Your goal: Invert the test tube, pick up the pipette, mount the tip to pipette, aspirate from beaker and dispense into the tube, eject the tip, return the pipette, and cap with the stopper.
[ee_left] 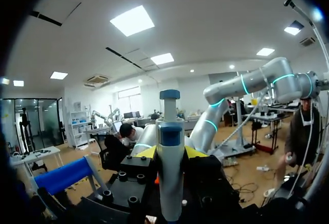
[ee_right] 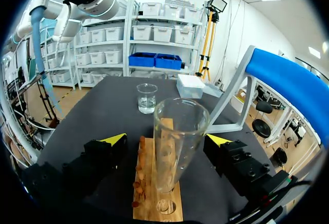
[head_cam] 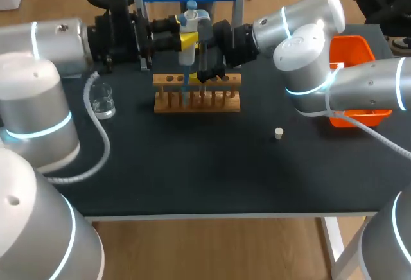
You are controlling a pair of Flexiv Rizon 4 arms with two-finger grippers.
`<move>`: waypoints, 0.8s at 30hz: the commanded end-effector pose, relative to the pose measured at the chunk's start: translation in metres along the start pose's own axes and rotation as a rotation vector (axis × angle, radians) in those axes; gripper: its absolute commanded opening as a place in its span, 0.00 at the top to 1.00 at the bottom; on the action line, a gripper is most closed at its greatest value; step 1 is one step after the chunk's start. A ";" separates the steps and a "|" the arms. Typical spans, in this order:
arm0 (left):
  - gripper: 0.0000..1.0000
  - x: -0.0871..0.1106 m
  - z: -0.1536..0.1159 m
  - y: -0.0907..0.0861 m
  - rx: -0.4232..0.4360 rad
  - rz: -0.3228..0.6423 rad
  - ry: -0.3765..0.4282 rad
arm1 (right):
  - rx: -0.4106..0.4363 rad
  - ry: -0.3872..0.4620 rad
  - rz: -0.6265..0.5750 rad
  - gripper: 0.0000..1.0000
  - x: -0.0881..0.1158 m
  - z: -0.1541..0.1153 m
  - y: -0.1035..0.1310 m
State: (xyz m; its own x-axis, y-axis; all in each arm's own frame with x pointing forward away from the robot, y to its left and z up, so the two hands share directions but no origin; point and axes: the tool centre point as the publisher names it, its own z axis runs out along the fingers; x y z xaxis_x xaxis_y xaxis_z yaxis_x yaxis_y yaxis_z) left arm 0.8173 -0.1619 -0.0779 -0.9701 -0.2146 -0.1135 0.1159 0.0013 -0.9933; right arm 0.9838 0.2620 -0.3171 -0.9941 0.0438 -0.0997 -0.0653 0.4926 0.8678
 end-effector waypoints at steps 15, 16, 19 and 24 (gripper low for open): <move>1.00 0.001 0.034 0.022 0.032 -0.043 -0.101 | 0.001 0.003 0.000 0.00 -0.001 -0.001 0.000; 1.00 0.001 0.034 0.023 0.032 -0.044 -0.095 | 0.001 0.003 0.000 0.00 -0.001 -0.001 0.000; 1.00 0.001 0.035 0.024 0.039 -0.044 -0.080 | 0.001 0.003 0.000 0.00 -0.001 -0.001 0.000; 1.00 0.003 0.034 0.025 0.043 -0.043 -0.047 | 0.001 0.003 0.000 0.00 -0.001 -0.001 0.000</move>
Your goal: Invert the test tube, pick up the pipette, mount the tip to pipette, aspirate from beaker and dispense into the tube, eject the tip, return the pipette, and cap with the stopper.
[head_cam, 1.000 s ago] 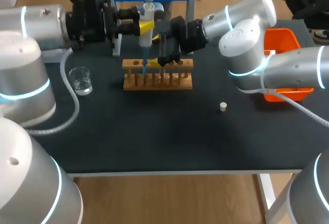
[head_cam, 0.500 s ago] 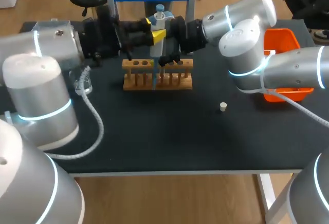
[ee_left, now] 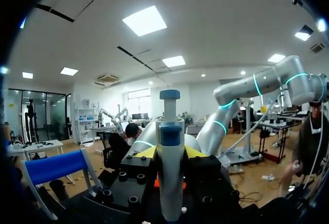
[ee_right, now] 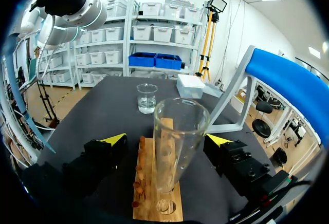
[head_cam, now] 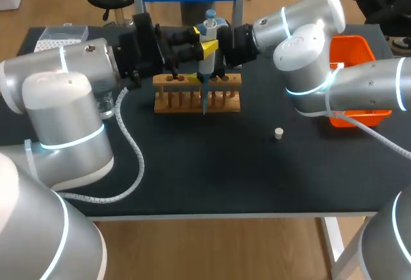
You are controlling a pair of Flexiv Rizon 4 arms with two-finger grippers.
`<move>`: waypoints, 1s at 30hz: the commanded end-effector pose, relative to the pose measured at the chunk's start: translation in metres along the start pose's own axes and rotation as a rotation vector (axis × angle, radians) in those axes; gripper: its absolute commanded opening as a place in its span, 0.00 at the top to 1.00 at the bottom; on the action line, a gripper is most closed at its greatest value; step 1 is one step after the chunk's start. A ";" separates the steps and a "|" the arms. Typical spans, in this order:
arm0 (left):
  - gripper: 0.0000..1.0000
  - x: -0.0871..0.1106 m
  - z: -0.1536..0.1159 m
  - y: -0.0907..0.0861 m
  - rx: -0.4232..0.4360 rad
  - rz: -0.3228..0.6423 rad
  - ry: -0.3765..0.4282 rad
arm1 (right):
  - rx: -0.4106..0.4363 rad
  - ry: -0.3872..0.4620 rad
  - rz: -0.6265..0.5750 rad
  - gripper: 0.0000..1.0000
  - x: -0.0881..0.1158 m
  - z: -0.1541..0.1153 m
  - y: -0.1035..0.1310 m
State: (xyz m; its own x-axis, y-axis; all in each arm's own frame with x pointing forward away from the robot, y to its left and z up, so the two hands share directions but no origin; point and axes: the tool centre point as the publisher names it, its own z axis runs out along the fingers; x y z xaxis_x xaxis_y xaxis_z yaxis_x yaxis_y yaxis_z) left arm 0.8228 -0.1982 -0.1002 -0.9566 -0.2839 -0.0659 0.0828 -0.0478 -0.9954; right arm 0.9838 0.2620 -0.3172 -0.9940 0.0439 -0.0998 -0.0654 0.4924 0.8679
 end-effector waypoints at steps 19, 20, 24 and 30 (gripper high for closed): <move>1.00 0.001 -0.001 0.005 0.012 -0.006 0.065 | 0.001 0.003 0.000 0.00 -0.001 -0.001 0.000; 1.00 0.001 -0.001 0.005 0.012 -0.006 0.065 | 0.001 0.003 0.000 0.00 -0.001 -0.001 0.000; 1.00 0.001 -0.001 0.005 0.012 -0.006 0.065 | 0.009 0.001 0.001 0.00 -0.001 -0.009 -0.002; 1.00 0.001 -0.001 0.005 0.012 -0.006 0.065 | 0.009 -0.007 0.001 0.00 0.000 -0.028 -0.005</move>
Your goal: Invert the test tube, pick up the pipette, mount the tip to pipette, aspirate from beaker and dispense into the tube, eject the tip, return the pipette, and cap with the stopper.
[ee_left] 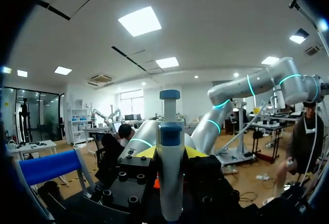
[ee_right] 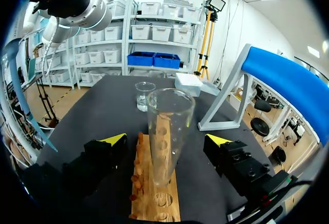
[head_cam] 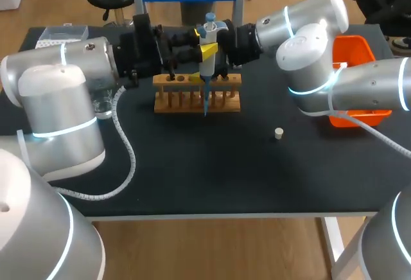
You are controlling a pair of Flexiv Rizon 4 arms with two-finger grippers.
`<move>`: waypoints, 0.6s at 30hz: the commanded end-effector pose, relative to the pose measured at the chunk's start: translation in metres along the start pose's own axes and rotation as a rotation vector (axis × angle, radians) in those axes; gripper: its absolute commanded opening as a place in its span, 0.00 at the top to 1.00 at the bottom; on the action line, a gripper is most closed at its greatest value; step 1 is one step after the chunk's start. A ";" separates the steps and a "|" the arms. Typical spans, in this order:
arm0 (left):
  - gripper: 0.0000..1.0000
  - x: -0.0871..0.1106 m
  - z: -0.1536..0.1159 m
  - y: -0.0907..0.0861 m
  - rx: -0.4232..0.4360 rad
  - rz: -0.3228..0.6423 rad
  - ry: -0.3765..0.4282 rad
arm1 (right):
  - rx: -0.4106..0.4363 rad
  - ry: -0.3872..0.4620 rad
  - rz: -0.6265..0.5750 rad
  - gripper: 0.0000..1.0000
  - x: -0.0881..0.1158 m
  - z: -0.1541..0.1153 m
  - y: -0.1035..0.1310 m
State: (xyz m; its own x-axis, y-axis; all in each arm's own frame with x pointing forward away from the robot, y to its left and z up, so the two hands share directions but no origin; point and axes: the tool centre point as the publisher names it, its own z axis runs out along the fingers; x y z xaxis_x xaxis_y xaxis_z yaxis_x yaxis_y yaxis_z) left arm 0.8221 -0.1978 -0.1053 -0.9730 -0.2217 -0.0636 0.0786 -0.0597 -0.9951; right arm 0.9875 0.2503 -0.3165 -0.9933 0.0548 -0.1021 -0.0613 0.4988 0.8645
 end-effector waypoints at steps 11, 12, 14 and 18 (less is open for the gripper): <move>1.00 0.000 0.000 0.000 0.001 0.001 0.001 | -0.051 -0.019 -0.001 0.00 0.007 -0.067 -0.013; 1.00 0.000 0.000 0.000 0.001 0.001 0.001 | -0.063 -0.015 0.004 0.00 0.010 -0.073 -0.013; 1.00 0.000 0.000 0.000 0.001 0.001 0.001 | -0.063 -0.013 0.008 0.00 0.015 -0.082 -0.015; 1.00 0.000 0.000 0.000 0.001 0.001 0.001 | -0.095 -0.005 0.004 0.00 0.030 -0.102 -0.012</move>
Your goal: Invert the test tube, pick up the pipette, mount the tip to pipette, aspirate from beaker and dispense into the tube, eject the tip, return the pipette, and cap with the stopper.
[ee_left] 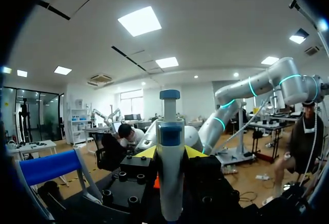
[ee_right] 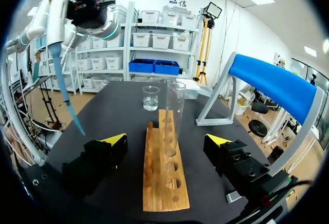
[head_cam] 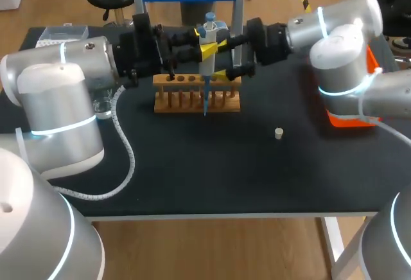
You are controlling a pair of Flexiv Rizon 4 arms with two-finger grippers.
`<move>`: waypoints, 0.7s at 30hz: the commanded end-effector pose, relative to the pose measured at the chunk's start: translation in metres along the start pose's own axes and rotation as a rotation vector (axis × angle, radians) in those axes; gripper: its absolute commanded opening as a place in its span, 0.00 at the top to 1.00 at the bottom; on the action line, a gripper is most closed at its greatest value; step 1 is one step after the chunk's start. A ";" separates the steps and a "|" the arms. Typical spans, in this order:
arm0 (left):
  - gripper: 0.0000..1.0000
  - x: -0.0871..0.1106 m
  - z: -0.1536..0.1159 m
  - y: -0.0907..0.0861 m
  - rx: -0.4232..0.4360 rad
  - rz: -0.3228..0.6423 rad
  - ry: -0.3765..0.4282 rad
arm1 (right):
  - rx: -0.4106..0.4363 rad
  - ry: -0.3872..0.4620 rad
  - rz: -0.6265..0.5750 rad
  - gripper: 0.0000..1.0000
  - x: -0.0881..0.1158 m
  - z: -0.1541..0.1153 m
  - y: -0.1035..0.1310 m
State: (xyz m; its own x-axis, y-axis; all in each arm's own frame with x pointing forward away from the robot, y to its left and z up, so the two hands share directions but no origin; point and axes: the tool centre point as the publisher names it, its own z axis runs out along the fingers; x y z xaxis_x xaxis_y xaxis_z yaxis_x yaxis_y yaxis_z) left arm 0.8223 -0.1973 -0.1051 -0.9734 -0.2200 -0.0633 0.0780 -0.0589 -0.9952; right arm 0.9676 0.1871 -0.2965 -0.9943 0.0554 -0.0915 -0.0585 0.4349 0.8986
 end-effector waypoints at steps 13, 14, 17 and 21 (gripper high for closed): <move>1.00 0.000 0.000 0.000 0.002 0.001 -0.001 | -0.173 0.025 -0.020 0.00 0.078 -0.084 0.035; 1.00 0.000 0.000 0.000 0.002 0.001 -0.001 | -0.188 0.027 -0.020 0.00 0.082 -0.087 0.039; 1.00 0.000 0.000 0.000 0.002 0.001 -0.001 | -0.232 0.028 -0.022 0.00 0.091 -0.095 0.049; 1.00 0.000 0.000 0.000 0.002 0.001 -0.001 | -0.289 0.046 -0.029 0.00 0.101 -0.101 0.063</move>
State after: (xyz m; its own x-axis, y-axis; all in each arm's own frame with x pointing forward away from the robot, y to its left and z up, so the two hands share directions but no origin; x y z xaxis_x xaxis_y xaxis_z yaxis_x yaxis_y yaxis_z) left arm 0.8222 -0.1971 -0.1054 -0.9734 -0.2199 -0.0638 0.0784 -0.0585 -0.9952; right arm 0.8678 0.1425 -0.2115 -0.9952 -0.0043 -0.0982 -0.0975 0.1728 0.9801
